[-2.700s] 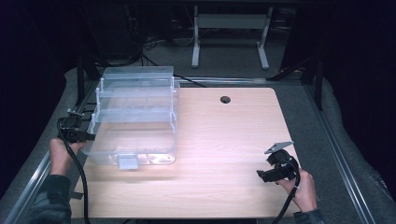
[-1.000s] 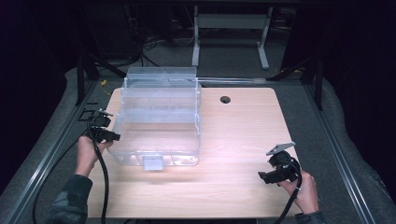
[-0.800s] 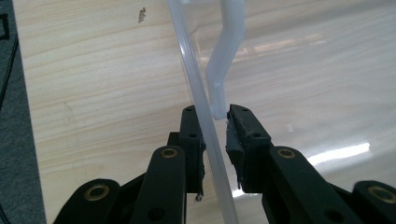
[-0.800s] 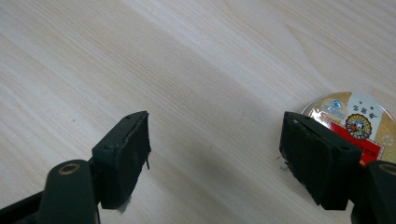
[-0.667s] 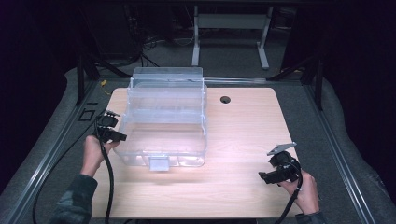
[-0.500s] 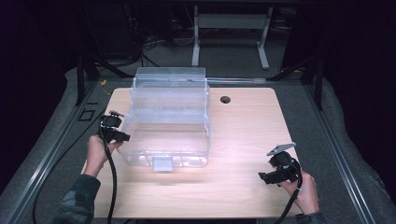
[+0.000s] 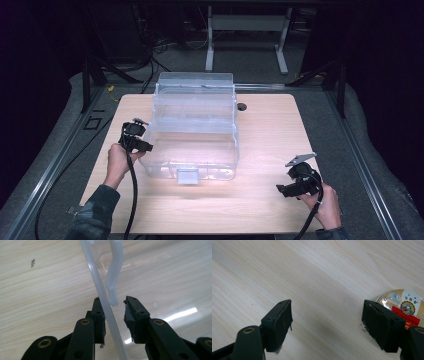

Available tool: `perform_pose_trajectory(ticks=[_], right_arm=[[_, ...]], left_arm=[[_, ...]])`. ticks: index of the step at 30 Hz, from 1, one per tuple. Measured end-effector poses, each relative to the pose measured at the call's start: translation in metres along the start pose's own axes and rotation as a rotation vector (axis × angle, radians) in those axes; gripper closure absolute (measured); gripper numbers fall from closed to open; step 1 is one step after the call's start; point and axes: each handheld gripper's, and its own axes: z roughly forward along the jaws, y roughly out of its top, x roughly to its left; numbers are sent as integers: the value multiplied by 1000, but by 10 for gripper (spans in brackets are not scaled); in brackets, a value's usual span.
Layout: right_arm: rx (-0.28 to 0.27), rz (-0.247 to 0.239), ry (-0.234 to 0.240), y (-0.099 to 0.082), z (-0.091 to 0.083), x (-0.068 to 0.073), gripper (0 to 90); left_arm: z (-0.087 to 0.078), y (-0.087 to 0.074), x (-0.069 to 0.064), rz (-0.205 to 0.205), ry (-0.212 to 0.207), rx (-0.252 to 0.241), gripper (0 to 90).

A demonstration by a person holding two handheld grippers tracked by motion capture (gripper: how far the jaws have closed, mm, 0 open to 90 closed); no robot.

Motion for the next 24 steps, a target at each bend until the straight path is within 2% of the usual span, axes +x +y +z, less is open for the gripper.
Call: perform_pose_trajectory(ticks=[7,18,19,20,21,22,24], right_arm=[[3,6,-1,-3,-2,-2,237],[-2,10,3,-3,-1,-2,234],[-24,13,56,-3,0,-4,233],[20,8,31,-2,-3,-4,234],[15,10,24,-1,-3,-4,240],[-30,16,49,-2,0,-5,240],[-5,18,8,-1,-2,-5,236]], left_arm=[[1,3,-18,42,1,13,639],[4,9,-35,62,5,19,628],[4,10,-37,63,4,17,626],[5,11,-39,65,7,18,625],[5,11,-41,68,8,17,626],[6,12,-42,69,7,17,626],[7,13,-45,72,5,17,626]])
